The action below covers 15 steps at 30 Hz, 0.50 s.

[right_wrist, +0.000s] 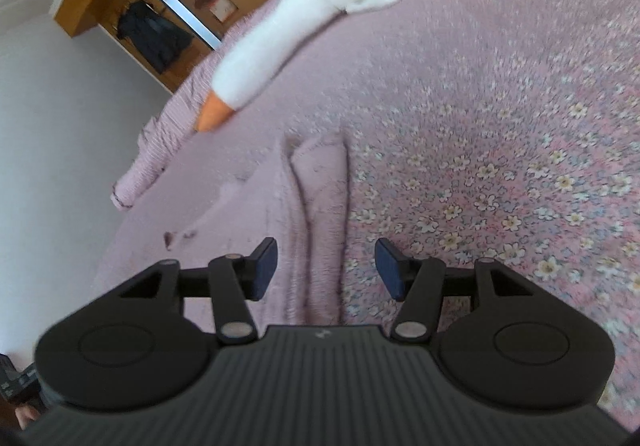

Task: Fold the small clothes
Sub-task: 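Lower the right tool onto the folded cardigan edge and grasp it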

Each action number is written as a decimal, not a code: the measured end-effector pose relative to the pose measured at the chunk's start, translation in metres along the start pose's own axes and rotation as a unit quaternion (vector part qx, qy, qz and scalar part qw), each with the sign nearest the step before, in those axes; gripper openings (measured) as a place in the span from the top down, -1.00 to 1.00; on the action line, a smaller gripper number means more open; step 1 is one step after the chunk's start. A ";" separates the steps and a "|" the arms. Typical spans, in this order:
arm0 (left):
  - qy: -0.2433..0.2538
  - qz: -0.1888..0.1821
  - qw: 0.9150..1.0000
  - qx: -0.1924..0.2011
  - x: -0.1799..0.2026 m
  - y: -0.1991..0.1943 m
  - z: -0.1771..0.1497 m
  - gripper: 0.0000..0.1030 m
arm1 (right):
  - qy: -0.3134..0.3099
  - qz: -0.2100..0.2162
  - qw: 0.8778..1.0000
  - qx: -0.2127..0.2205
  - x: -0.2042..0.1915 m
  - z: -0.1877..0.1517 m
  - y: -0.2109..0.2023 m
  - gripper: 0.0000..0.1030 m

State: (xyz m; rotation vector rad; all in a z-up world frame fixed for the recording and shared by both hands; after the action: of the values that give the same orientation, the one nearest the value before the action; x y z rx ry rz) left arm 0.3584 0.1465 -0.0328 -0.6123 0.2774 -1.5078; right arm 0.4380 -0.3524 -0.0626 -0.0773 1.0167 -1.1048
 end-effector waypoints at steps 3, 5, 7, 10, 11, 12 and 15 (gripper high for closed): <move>0.011 -0.002 1.000 -0.002 0.002 0.008 0.001 -0.81 | -0.005 0.018 1.000 -0.014 -0.001 0.001 0.017 -0.11; 0.018 -0.004 1.000 -0.003 0.003 0.015 0.002 -0.81 | 0.007 0.040 0.999 -0.015 0.001 0.006 0.025 -0.11; 0.021 -0.002 1.000 -0.009 0.003 0.022 0.002 -0.81 | 0.026 0.063 0.998 -0.013 0.004 0.012 0.032 -0.07; 0.026 0.002 1.000 -0.018 0.002 0.033 0.000 -0.81 | 0.045 0.094 0.995 -0.013 0.006 0.020 0.042 -0.05; 0.027 0.004 0.999 -0.020 0.002 0.036 -0.001 -0.81 | 0.049 0.098 0.994 -0.013 0.007 0.024 0.046 -0.04; 0.029 0.006 0.999 -0.022 0.002 0.039 -0.001 -0.81 | 0.049 0.099 0.994 -0.011 0.007 0.027 0.050 -0.02; 0.033 0.011 0.999 -0.023 0.000 0.044 -0.004 -0.81 | 0.046 0.104 0.993 -0.011 0.005 0.035 0.059 -0.04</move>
State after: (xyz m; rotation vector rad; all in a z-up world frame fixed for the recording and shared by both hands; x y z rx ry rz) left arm 0.3934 0.1435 -0.0595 -0.5958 0.3694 -1.5049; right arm 0.5048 -0.3418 -0.0760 0.0611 1.0932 -0.9129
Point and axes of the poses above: each gripper's, at about its wrist camera, not at the fingertips, and y roughly the way its jaws point, x to its right, z to its top, the point moved 8 cm from there along y, roughly the way its jaws point, and after that the axes turned 2 degrees about y, right-handed, at the moved point
